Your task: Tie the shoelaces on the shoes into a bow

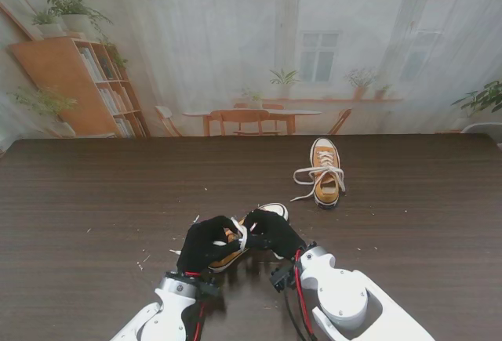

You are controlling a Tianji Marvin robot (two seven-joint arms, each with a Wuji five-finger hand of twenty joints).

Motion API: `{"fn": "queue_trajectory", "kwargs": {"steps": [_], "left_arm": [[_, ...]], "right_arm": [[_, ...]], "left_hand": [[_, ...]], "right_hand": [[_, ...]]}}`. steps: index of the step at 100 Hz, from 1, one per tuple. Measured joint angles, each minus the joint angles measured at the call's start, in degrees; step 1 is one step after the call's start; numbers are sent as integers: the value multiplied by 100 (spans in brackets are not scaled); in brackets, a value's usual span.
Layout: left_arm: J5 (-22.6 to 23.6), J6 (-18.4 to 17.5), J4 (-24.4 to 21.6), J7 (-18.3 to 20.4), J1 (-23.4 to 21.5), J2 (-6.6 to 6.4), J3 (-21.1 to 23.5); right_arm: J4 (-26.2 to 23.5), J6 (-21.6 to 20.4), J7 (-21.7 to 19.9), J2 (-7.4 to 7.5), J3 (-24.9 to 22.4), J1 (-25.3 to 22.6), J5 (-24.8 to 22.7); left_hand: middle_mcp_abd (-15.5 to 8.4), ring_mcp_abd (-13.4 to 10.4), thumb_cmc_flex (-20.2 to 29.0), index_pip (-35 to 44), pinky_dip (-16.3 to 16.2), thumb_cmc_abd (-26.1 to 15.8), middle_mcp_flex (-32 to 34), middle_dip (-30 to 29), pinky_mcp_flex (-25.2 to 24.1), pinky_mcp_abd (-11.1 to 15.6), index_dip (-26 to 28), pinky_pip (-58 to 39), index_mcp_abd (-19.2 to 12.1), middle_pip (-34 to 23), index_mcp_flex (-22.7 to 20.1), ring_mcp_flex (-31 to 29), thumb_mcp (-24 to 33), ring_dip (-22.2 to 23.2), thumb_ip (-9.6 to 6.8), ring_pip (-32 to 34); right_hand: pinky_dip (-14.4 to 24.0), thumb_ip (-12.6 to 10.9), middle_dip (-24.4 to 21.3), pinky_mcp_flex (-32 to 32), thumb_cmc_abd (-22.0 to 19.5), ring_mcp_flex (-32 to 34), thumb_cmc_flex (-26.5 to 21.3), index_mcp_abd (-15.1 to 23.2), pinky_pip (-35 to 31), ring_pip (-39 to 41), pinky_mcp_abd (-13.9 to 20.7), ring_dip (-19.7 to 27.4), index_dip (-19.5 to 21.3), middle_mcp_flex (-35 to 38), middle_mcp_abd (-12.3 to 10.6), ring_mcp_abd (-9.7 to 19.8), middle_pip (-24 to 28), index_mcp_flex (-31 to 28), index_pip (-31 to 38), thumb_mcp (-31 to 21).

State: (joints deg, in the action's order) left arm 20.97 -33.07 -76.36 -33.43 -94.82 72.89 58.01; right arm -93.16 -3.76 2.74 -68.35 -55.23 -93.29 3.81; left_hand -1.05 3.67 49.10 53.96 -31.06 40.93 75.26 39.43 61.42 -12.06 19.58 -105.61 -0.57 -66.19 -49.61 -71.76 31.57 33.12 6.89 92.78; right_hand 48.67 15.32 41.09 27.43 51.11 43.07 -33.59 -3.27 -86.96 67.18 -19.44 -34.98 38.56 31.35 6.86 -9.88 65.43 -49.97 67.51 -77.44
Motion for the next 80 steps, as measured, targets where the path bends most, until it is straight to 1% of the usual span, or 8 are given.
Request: {"fn": "queue_trajectory", "kwargs": {"steps": [10,19,43,56,63,67,73,80], "left_arm": [[1,39,-12,27,-17,0,30],[-10,79,-25,26,-39,0,59],[-70,99,-77,90,-97,2,138],[-171,95,-122,211,-135,-1,186],[-203,93,-133,271,-142,-8,201],[-236,93,-144,309,-146,-13,208],[-262,95,-149,316,-149,-17,208],[-317,99,-154,329,-149,-21,200]], "right_arm": [[-1,5,-1,0,0,-5,0],[-3,7,-12,0,0,-6,3],[-10,11,-58,1,-3,-4,3],[-16,25,-71,2,0,-3,-41],[-17,27,-70,2,4,-1,-58],[-18,27,-66,2,8,0,-56],[-18,27,-58,1,16,3,-45],[-17,25,-57,1,21,6,-38]], "left_hand": [[-5,0,-27,35,7,-1,0,0,0,0,210,0,0,0,73,0,0,0,0,-1],[-7,0,-80,74,10,-1,0,0,-5,0,278,0,0,0,73,0,0,0,0,-3],[-54,-4,-124,185,97,15,-3,0,-56,0,504,0,0,0,136,0,79,0,0,-47],[-63,-5,-301,348,110,96,-65,0,-72,4,891,0,3,0,294,0,670,0,2,-80],[-63,-7,-364,410,129,98,-142,11,-98,4,1020,0,4,0,425,2,801,-45,2,-204],[-59,-7,-364,332,152,99,-184,15,-110,4,1020,0,4,0,422,2,801,-63,2,-217],[-28,-5,-364,-261,198,99,-198,53,-117,4,452,0,4,25,563,2,778,-66,2,-233],[-22,-4,-358,-647,213,99,-239,61,-120,4,55,0,4,74,628,3,664,-66,2,-283]], "right_hand": [[0,0,0,1,0,0,0,0,0,0,0,0,-67,0,-1,0,0,0,-144,0],[0,-62,0,2,0,0,0,0,-1,0,0,0,-118,0,-1,0,0,14,-308,0],[0,-62,0,2,0,0,-1,41,-1,0,0,0,-141,0,-2,0,-1,77,-538,0],[0,-62,0,2,0,0,-1,129,-1,0,0,0,-168,0,-11,0,-7,136,-690,0],[0,-62,0,2,0,0,-1,145,-1,0,-1,0,-169,0,-13,0,-8,143,-738,0],[0,-62,0,2,0,0,-1,153,-1,0,-1,0,-169,0,-13,0,-9,142,-738,0],[0,-63,0,2,0,0,-1,155,-1,0,-1,0,-169,0,-13,0,-10,143,-738,0],[0,-63,0,2,0,0,-1,167,-1,0,-1,0,-161,0,-13,0,-11,143,-711,0]]}}
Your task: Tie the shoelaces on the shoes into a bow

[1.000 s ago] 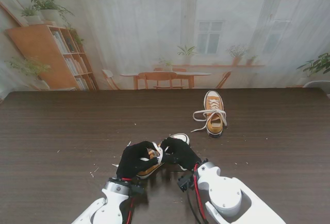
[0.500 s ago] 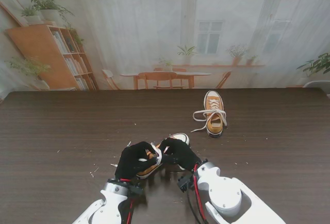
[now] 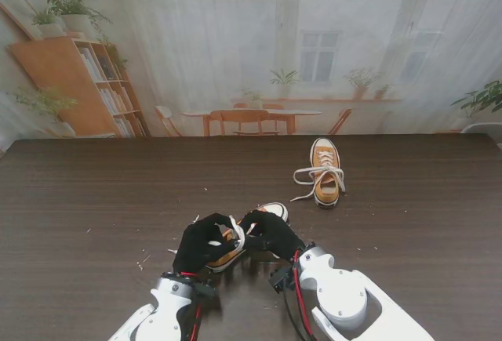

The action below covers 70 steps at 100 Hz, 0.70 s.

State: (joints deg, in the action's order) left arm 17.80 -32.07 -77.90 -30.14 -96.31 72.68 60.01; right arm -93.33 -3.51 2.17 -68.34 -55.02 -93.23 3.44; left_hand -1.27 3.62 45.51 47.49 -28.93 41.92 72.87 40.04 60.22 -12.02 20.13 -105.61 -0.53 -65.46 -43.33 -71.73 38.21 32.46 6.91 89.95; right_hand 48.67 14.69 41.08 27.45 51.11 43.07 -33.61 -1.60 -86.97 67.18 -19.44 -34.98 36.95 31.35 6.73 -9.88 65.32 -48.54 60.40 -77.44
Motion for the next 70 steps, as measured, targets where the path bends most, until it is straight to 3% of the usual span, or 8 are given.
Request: {"fn": "queue_trajectory", "kwargs": {"steps": [41,56,62,64,70], "left_arm": [[-587,-37,-1,174,10,12,-70],[-746,-116,-26,274,-5,15,-78],[-791,-153,-63,374,-30,10,-63],[-801,-160,-78,412,-41,7,-54],[-801,-169,-122,453,-75,-3,-27]], "right_arm": [[2,0,-61,11,-3,35,3],[2,14,-49,13,3,46,-33],[7,35,1,12,24,54,-63],[10,41,27,10,34,55,-69],[21,48,83,2,55,55,-75]], "left_hand": [[19,2,32,-360,6,2,-23,24,-3,0,-150,0,2,66,-92,1,-185,-4,0,-68],[65,39,277,-312,27,2,-23,61,-3,-72,-216,0,2,67,-178,1,-233,-4,-6,-70],[65,43,345,-319,78,-16,-23,71,-4,-163,-283,0,2,67,-178,1,-178,-4,-147,-70],[65,44,356,-322,91,-24,-23,72,-4,-165,-291,0,2,67,-179,1,-156,-5,-273,-70],[65,44,404,-338,131,-48,-23,73,-4,-169,-361,0,10,67,-179,1,-146,-5,-290,-69]], "right_hand": [[0,0,0,0,0,0,0,107,0,0,0,0,24,0,-1,0,-62,54,58,0],[0,0,0,0,0,0,0,185,0,0,0,0,35,0,-1,0,-63,54,187,0],[0,0,0,0,-8,0,0,246,0,0,0,0,45,0,-2,0,-63,34,359,4],[0,0,0,0,-9,0,0,248,0,0,0,0,49,0,-2,0,-63,27,385,4],[0,0,0,0,-20,0,0,260,0,0,0,0,51,0,-2,0,-63,25,446,8]]}}
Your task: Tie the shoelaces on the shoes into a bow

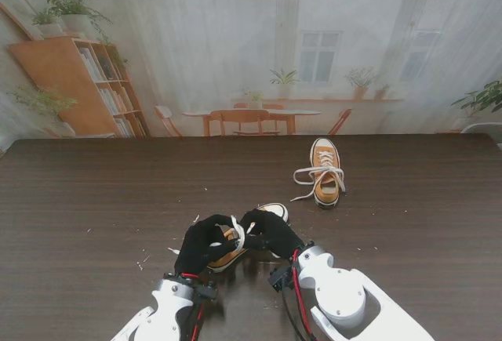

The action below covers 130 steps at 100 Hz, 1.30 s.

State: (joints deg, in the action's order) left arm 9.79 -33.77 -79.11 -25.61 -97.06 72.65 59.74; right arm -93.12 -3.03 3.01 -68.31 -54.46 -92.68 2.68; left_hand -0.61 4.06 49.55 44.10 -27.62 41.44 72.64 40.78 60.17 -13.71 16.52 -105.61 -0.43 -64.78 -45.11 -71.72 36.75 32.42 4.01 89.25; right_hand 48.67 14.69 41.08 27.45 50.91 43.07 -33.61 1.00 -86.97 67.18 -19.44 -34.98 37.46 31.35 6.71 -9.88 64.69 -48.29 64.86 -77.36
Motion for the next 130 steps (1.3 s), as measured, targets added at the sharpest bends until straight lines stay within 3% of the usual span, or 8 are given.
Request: {"fn": "queue_trajectory", "kwargs": {"steps": [9,17,27,46,79,109,117,130], "left_arm": [[71,-11,-42,3,-39,-22,44],[121,-34,-89,13,-69,-40,93],[141,-75,-131,-10,-78,-45,126],[128,-77,-155,-28,-78,-45,127],[155,-60,-134,294,-55,-132,125],[213,-27,-95,283,-17,-162,87],[364,16,-62,114,4,-154,64],[261,65,-65,172,7,-144,46]], "right_arm": [[20,-3,64,-15,15,-1,-11],[48,-4,87,-24,22,-5,-12],[92,-4,75,-24,41,-11,-27],[110,-4,37,-20,43,-23,-22],[110,-12,78,-23,23,-53,-22],[107,-84,36,-11,22,-60,5],[105,-109,8,-5,23,-60,5],[97,-136,-16,-4,25,-60,4]], "left_hand": [[0,0,0,-75,5,-127,0,2,0,-2,-14,0,26,0,0,0,2,0,-2,0],[0,0,-131,-80,7,-576,0,3,0,-4,-15,0,65,0,0,0,6,0,-13,0],[0,0,-125,-80,12,-653,0,4,0,-5,-15,0,65,0,0,0,11,0,-29,0],[0,0,-125,-80,14,-653,0,5,0,-7,-15,0,65,0,0,0,11,0,-29,0],[-24,0,-164,-18,24,-571,0,6,0,-9,-15,-1,65,0,0,0,125,0,-48,-1],[-32,-8,-152,30,57,-569,0,7,0,-9,-16,-1,59,0,-17,0,184,0,-51,-1],[-34,-14,-437,-650,69,-565,0,7,0,-7,-16,-1,143,0,-42,0,371,0,-51,-1],[-34,-16,-477,-781,70,-565,0,9,0,8,-16,-1,174,0,-43,0,421,0,-51,-1]], "right_hand": [[0,4,0,0,-29,0,1,-8,0,0,0,0,1,0,0,0,-3,-1,1,3],[0,5,0,0,-45,0,1,-286,0,0,0,0,1,0,-2,0,-6,-127,31,4],[0,5,0,0,-45,0,1,-305,0,0,-1,0,1,0,-4,0,-7,-143,37,4],[0,5,-1,0,-45,0,1,-328,0,0,-1,0,1,0,-4,0,-7,-185,37,4],[0,5,-2,0,-45,0,0,-338,0,0,-1,0,1,0,-5,0,-7,-187,37,4],[0,4,-2,0,-45,0,-11,-466,0,0,-1,0,0,0,-5,0,-7,-210,53,4],[0,4,-2,0,-45,0,-7,-460,0,0,-1,0,0,0,-5,0,-7,-210,55,4],[0,4,-2,1,-45,0,-4,-456,0,0,-1,0,0,117,-7,0,-12,-222,55,4]]}}
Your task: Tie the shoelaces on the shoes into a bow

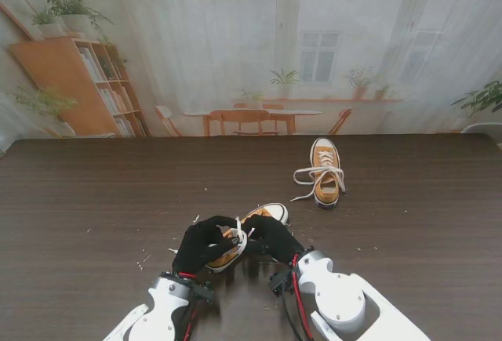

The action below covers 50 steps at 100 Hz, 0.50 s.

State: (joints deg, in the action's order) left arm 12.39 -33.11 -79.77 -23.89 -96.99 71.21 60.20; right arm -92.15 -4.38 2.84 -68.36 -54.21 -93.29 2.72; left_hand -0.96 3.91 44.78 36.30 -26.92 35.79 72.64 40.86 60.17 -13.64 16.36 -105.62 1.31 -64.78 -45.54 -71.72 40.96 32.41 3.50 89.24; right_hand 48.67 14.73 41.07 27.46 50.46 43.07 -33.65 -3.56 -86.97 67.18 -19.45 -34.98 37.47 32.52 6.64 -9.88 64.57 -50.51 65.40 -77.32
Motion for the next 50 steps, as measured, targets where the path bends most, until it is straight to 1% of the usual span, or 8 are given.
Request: {"fn": "queue_trajectory", "kwargs": {"steps": [6,7,20,25,27,40,44,50], "left_arm": [[-39,7,-8,70,2,-3,-6],[-40,8,-8,76,3,-3,-7],[-42,8,-1,113,21,-15,-26],[-53,7,5,124,28,-18,-32],[-56,7,7,129,31,-19,-34],[-58,5,15,149,44,-25,-40],[-65,1,18,159,46,-27,-41],[-83,-7,19,187,48,-30,-40]], "right_arm": [[-2,-2,-7,1,0,-1,0],[-2,-3,-7,2,0,-2,0],[-2,-15,-7,11,-2,-8,0],[-2,-25,-7,14,-3,-10,0],[-2,-29,-7,15,-3,-11,1],[-1,-41,-3,18,-3,-13,10],[-1,-42,-1,18,-3,-13,10],[0,-42,2,19,-3,-13,10]], "left_hand": [[0,-2,0,-92,0,0,0,0,0,0,0,0,38,0,-47,0,21,0,0,0],[0,-2,0,-65,0,0,0,0,0,0,0,0,97,0,-47,0,33,0,0,0],[-1,-3,-4,122,0,0,8,0,0,0,-40,0,144,0,-54,0,69,0,0,0],[-2,-3,-13,370,1,0,17,0,0,0,-71,0,172,0,-58,0,58,0,0,0],[-2,-3,16,422,0,0,18,0,0,0,-76,0,179,0,-102,0,39,0,62,0],[-2,-4,17,970,1,2,77,0,0,0,-57,0,182,0,-113,0,-7,0,66,0],[-2,-4,18,1155,1,2,79,0,0,0,18,0,182,0,-114,0,-8,0,66,0],[-2,-4,19,1444,1,2,79,0,0,0,305,0,182,0,-180,0,15,0,66,0]], "right_hand": [[0,0,0,0,0,0,0,-1,0,0,0,0,0,0,-1,0,0,-44,0,0],[0,0,0,0,0,0,1,-5,0,0,0,0,0,0,-1,0,0,-46,0,0],[0,0,-1,0,0,0,1,-59,0,0,0,0,0,1,-1,0,0,-60,61,0],[0,0,-1,0,0,0,1,-77,0,0,0,0,0,1,-1,0,0,-69,67,0],[0,0,-1,0,0,0,1,-85,0,0,0,0,0,1,-1,0,0,-77,73,0],[0,0,-1,0,0,0,1,-132,0,0,0,0,0,1,-1,0,0,-134,82,0],[0,0,-1,0,0,0,1,-133,0,0,0,0,0,1,-1,0,0,-138,82,0],[0,0,-1,0,3,0,2,-134,0,0,0,0,-1,1,-1,0,0,-149,92,0]]}}
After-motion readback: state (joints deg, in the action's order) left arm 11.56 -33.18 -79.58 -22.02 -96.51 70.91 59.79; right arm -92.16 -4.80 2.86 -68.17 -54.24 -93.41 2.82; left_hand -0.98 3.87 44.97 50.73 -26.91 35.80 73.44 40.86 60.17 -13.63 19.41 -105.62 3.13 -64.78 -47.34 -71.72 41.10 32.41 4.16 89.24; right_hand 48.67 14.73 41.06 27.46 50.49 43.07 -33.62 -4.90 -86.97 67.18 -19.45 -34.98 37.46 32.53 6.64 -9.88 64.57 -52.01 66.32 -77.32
